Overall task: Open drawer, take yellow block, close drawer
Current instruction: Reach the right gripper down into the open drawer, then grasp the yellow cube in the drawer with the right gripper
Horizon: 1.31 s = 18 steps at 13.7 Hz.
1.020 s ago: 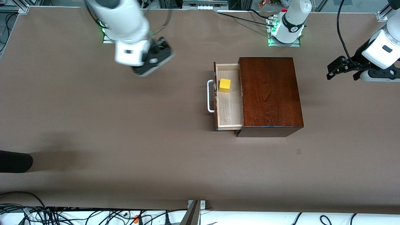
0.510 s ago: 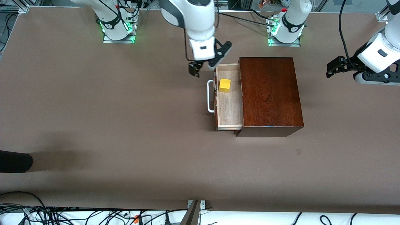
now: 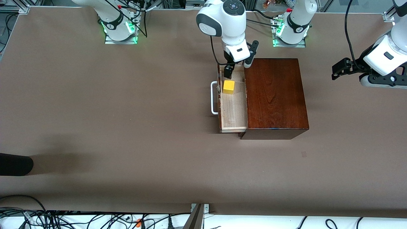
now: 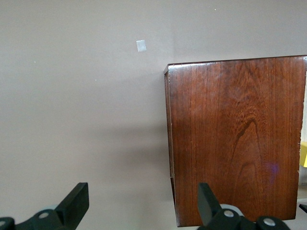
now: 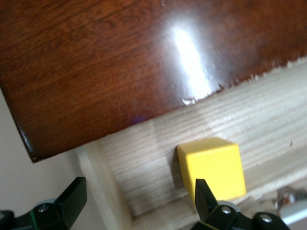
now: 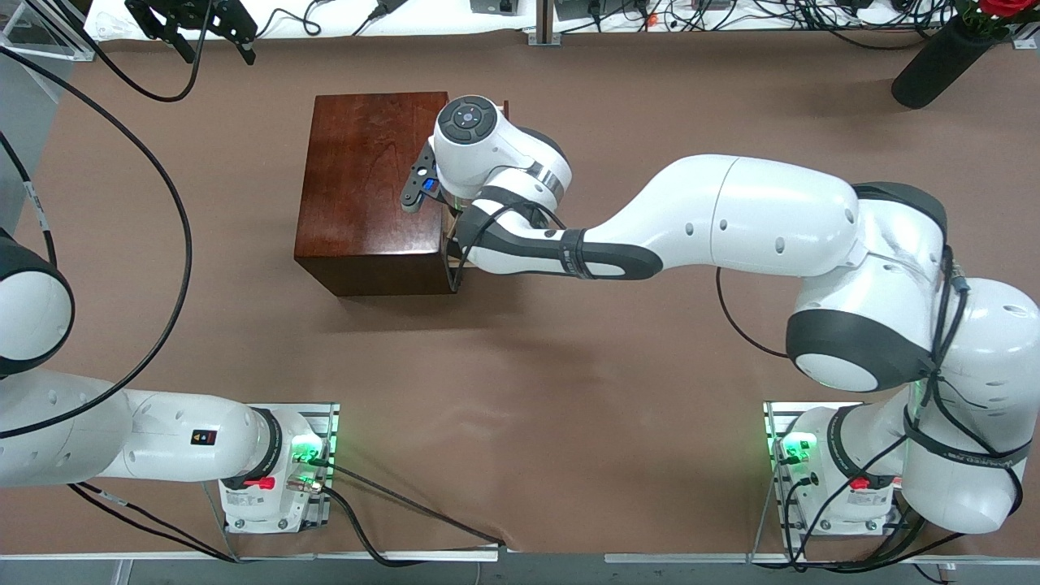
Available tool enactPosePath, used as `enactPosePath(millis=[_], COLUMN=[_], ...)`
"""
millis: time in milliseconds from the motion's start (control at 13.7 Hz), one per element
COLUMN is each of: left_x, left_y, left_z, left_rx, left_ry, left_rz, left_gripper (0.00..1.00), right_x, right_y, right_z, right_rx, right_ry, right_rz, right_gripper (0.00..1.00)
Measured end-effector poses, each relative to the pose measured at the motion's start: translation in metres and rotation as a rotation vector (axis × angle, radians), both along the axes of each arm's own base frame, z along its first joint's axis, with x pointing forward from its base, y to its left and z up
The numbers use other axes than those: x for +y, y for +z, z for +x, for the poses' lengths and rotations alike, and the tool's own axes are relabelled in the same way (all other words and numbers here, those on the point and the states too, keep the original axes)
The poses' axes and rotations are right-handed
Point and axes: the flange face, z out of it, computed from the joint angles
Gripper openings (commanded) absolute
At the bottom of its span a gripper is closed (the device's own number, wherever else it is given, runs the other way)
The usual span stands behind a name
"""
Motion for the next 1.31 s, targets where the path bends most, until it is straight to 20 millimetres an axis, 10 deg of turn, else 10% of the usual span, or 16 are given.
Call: enactPosePath(millis=[1311], left_x=[-0.001], left_y=[-0.001], left_z=[0.0], left_rx=[0.002], left_ry=[-0.002], left_rz=[-0.001], left_gripper=[1.0], right_x=[-0.006], right_y=[-0.026], right_z=[0.04], right_rx=[-0.03], right_ry=[0.092], right_rz=[-0.023], right_gripper=[1.0])
